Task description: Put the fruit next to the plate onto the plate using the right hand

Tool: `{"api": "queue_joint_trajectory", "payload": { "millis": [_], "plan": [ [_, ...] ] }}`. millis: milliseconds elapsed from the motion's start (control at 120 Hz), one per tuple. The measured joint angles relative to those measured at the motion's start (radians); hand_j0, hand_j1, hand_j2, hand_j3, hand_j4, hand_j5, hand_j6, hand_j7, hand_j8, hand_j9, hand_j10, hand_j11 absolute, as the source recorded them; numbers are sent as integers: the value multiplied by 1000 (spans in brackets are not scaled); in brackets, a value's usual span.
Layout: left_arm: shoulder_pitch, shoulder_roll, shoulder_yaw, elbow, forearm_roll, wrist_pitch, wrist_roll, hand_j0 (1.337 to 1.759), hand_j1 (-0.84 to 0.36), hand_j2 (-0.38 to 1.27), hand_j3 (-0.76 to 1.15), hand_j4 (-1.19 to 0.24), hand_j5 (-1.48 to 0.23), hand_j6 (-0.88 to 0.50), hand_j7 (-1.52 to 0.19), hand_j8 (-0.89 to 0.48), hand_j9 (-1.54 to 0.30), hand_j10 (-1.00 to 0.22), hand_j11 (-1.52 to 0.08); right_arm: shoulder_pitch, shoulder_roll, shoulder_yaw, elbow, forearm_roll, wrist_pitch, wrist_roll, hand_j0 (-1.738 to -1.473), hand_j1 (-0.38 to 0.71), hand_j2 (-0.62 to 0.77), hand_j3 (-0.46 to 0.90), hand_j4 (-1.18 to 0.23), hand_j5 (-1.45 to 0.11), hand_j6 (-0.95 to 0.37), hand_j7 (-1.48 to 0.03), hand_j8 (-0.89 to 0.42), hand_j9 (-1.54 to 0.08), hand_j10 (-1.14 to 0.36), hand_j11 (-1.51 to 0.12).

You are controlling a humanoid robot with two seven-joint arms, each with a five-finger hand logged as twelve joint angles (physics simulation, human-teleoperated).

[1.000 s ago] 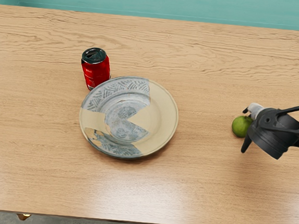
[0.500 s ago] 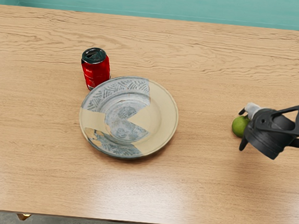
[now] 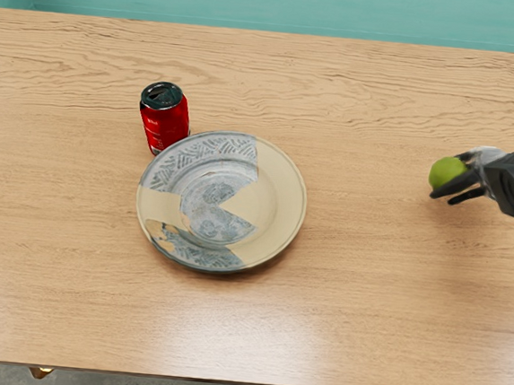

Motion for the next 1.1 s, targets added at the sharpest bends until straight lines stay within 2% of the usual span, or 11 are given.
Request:
{"api": "queue_joint_trajectory", "payload": {
  "millis": [17,100,225,350,525,700,750,842,933,1008,1100],
  "plan": [
    [0,0,0,0,0,0,0,1658,336,2,0,-12,-15,-12,-15,-12,-15,-12,-15,-34,-10,66,-8,6,52,0,-1633,365,107,-2,-353,-1032,-185,-1160,-270,-1182,-827,-1085],
    [1,0,0,0,0,0,0,1658,336,2,0,-12,-15,-12,-15,-12,-15,-12,-15,-180,-40,350,-60,94,312,-1,-1630,381,37,-2,-316,-1064,-185,-1152,-286,-1183,-831,-1123],
    [0,0,0,0,0,0,0,1658,335,3,0,-12,-15,-12,-15,-12,-15,-12,-15,-272,42,523,-145,217,663,-1,-1626,365,-3,-1,-313,-1090,-189,-1144,-305,-1189,-832,-1162],
    [0,0,0,0,0,0,0,1658,335,3,0,-12,-15,-12,-15,-12,-15,-12,-15,-266,235,576,-230,245,797,-1,-1625,346,-18,-2,-295,-1124,-204,-1140,-329,-1190,-833,-1181],
    [0,0,0,0,0,0,0,1658,335,3,0,-12,-15,-12,-15,-12,-15,-12,-15,-209,496,593,-413,190,848,-1,-1625,343,-24,-2,-289,-1142,-208,-1137,-336,-1183,-838,-1186],
    [0,0,0,0,0,0,0,1658,335,3,0,-12,-15,-12,-15,-12,-15,-12,-15,-187,611,597,-521,128,861,-1,-1624,338,-44,-2,-294,-1140,-213,-1135,-342,-1180,-841,-1187],
    [0,0,0,0,0,0,0,1658,335,3,0,-12,-15,-12,-15,-12,-15,-12,-15,-187,625,596,-551,112,860,-1,-1630,282,-46,0,-317,-1006,-239,-1009,-370,-1043,-750,-1050],
    [0,0,0,0,0,0,0,1658,335,2,0,-12,-15,-12,-15,-12,-15,-12,-15,-188,651,595,-616,59,859,-1,-1640,67,-33,0,-209,-659,-159,-657,-215,-679,-488,-683],
    [0,0,0,0,0,0,0,1658,335,2,0,-12,-15,-12,-15,-12,-15,-12,-15,-176,647,596,-634,39,861,-1,-1647,-83,-22,0,-136,-414,-100,-419,-86,-435,-259,-436],
    [0,0,0,0,0,0,0,1658,335,2,0,-12,-15,-12,-15,-12,-15,-12,-15,-156,580,613,-550,48,864,-1,-1650,-164,-17,0,-91,-287,-65,-290,-46,-302,-47,-302],
    [1,0,0,0,0,0,0,1658,336,2,0,-12,-15,-12,-15,-12,-15,-12,-15,-147,443,636,-407,100,865,-1,-1653,-231,-11,0,-58,-183,-41,-185,-29,-193,-23,-192]
  ]
}}
